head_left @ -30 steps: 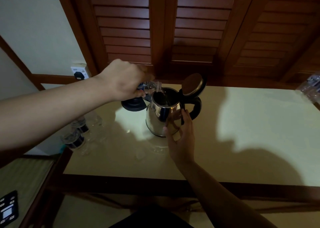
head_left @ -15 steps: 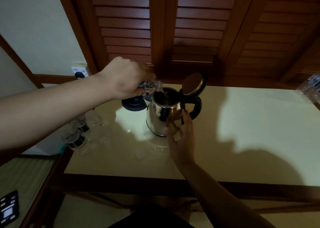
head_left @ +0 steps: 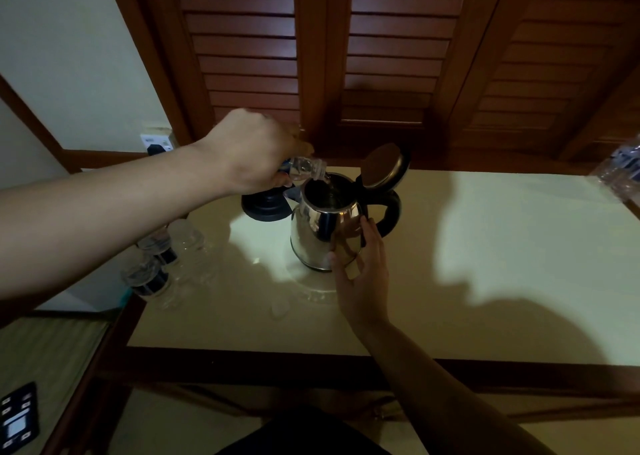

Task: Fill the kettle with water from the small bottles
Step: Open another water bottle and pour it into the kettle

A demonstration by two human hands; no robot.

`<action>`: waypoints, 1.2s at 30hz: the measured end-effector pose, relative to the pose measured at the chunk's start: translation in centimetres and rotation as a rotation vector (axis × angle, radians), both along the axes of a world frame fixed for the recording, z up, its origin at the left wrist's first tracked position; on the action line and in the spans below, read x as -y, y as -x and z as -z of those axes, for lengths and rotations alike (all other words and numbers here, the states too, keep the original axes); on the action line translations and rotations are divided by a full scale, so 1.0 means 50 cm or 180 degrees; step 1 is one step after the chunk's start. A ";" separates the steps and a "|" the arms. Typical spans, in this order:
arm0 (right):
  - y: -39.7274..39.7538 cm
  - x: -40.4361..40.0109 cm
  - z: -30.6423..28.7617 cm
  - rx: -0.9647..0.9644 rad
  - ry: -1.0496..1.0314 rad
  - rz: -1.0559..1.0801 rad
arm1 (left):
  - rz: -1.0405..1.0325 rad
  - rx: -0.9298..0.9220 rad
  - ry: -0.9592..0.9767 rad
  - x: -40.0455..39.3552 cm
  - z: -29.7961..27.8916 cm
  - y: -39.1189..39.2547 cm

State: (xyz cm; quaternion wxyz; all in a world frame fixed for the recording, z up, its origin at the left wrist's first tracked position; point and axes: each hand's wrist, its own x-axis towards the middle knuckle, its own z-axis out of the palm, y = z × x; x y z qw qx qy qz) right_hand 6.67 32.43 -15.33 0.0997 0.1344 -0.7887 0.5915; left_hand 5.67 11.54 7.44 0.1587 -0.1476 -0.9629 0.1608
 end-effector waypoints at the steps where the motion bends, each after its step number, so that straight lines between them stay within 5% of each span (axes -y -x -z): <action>1: 0.000 0.000 0.000 -0.0002 -0.0008 -0.0002 | 0.0000 0.0000 -0.0008 0.000 -0.001 0.000; 19: -0.007 -0.001 -0.013 0.0003 -0.0158 0.0027 | 0.0106 0.0079 0.0163 0.011 0.013 0.013; 36: -0.007 0.001 -0.009 0.0064 -0.0110 0.0024 | 0.0409 -0.0347 0.0931 -0.010 0.040 0.030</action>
